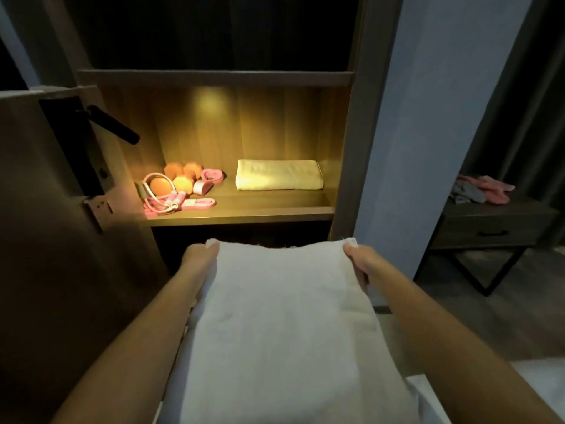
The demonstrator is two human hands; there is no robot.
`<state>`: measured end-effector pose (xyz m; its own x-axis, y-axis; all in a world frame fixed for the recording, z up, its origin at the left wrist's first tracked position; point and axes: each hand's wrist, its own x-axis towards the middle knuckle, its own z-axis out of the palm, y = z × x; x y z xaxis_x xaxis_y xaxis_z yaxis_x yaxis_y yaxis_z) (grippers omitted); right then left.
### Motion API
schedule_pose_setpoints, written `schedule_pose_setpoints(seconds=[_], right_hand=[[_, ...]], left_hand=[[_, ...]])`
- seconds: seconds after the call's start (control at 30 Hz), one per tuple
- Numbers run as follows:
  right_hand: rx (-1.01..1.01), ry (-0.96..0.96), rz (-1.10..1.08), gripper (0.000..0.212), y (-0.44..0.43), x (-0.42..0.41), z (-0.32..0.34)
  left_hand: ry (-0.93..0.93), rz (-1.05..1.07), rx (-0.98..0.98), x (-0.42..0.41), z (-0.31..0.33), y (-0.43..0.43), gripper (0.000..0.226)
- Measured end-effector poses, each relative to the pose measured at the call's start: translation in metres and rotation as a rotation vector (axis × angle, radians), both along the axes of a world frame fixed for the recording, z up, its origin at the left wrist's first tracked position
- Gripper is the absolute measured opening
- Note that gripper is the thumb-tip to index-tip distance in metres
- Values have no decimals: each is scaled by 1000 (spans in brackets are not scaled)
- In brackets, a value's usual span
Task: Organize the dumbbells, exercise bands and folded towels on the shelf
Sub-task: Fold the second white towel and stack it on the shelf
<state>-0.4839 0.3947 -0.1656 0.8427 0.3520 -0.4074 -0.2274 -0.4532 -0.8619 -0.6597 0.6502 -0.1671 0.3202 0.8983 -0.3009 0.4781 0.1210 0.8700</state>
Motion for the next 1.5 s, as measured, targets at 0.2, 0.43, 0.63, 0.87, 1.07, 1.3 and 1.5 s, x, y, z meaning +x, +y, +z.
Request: schedule_pose_setpoints(seconds=[0.2, 0.43, 0.63, 0.87, 1.07, 1.3, 1.5], right_hand=[[-272, 112, -74, 57, 33, 20, -84], [-479, 141, 23, 51, 46, 33, -126], [-454, 59, 137, 50, 23, 22, -112], [-279, -430, 73, 24, -5, 2, -92], [-162, -201, 19, 25, 9, -4, -101], [-332, 134, 133, 49, 13, 7, -102], [-198, 326, 99, 49, -1, 16, -89]], left_hand=[[343, -106, -105, 21, -88, 9, 48], [469, -112, -239, 25, -112, 14, 59], [498, -226, -162, 11, -105, -4, 41], [164, -125, 202, -26, -80, -27, 27], [202, -10, -122, -21, -99, -19, 31], [482, -89, -403, -4, -109, -2, 38], [237, -171, -541, -21, -107, 13, 48]])
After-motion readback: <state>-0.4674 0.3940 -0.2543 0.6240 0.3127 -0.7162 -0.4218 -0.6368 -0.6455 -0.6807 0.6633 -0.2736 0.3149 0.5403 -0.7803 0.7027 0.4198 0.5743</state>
